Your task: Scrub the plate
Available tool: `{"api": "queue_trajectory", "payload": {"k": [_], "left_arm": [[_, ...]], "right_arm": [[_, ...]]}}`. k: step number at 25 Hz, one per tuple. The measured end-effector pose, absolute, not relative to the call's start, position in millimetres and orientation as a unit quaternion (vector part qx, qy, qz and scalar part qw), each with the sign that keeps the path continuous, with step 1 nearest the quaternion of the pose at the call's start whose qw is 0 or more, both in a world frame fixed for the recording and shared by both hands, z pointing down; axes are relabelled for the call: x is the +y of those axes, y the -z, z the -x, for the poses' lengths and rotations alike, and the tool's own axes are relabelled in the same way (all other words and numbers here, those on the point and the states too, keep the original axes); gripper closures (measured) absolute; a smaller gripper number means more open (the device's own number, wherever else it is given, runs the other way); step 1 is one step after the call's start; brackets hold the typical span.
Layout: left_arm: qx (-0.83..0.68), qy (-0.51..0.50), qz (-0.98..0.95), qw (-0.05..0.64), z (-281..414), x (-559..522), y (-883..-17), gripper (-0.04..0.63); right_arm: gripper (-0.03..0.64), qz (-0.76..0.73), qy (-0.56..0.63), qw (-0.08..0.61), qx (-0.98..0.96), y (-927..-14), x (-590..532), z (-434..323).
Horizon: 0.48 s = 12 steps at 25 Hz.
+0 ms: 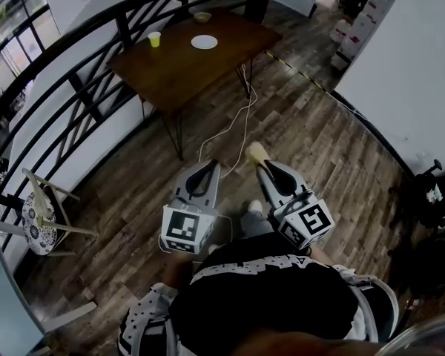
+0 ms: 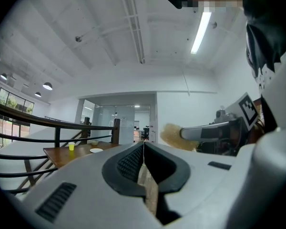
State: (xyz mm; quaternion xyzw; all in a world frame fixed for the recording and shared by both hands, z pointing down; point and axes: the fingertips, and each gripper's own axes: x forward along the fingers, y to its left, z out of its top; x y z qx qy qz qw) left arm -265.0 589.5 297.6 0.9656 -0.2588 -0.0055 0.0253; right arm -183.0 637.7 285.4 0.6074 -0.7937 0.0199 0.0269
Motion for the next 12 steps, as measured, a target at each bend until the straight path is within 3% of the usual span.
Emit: {"api": "queue_trajectory", "payload": {"k": [12], "left_arm": [[-0.276, -0.022, -0.961, 0.015, 242.3, 569.3, -297.9, 0.581]], "right_arm": [[0.568, -0.583, -0.047, 0.009, -0.811, -300.7, 604.6, 162.7]]}}
